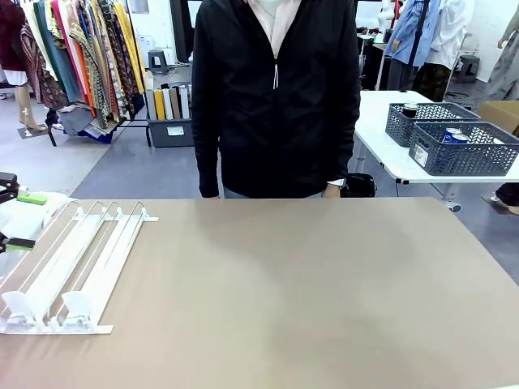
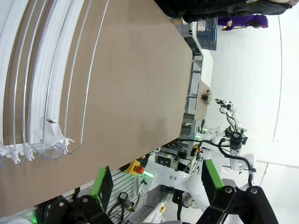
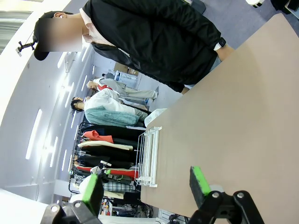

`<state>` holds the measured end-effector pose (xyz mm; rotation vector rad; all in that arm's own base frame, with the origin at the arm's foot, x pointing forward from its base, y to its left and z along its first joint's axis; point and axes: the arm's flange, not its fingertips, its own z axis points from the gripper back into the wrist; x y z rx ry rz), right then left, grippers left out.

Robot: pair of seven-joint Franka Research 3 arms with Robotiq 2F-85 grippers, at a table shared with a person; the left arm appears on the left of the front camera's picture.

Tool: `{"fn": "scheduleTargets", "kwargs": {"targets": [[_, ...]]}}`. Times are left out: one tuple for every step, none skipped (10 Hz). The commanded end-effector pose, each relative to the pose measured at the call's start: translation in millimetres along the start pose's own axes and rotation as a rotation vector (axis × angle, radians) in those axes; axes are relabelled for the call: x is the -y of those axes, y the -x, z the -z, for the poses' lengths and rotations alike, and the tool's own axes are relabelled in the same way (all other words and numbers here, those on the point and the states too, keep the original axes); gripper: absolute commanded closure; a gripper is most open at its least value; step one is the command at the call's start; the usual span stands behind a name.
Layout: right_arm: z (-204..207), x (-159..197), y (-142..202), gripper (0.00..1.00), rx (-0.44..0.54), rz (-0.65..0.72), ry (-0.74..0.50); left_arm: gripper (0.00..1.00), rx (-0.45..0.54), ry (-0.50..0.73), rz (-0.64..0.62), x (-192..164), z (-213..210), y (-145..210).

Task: Retrieve and store the cans from the dispenser.
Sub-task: Pick up one can from the Automatic Can Dispenser and place it in the middle of the table.

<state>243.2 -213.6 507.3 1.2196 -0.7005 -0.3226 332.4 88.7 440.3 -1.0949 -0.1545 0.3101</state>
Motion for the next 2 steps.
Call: {"fn": "scheduleTargets", "kwargs": {"targets": [[2.1,-1.1,-1.3,0.00,0.014,-0.021,-0.027,0.00,-0.007,-0.005,0.006,-0.4,-1.3,1.9],[2.1,-1.1,-1.3,0.00,0.014,-0.021,-0.027,0.00,-0.007,-0.005,0.006,-0.4,-1.3,1.9]]}}
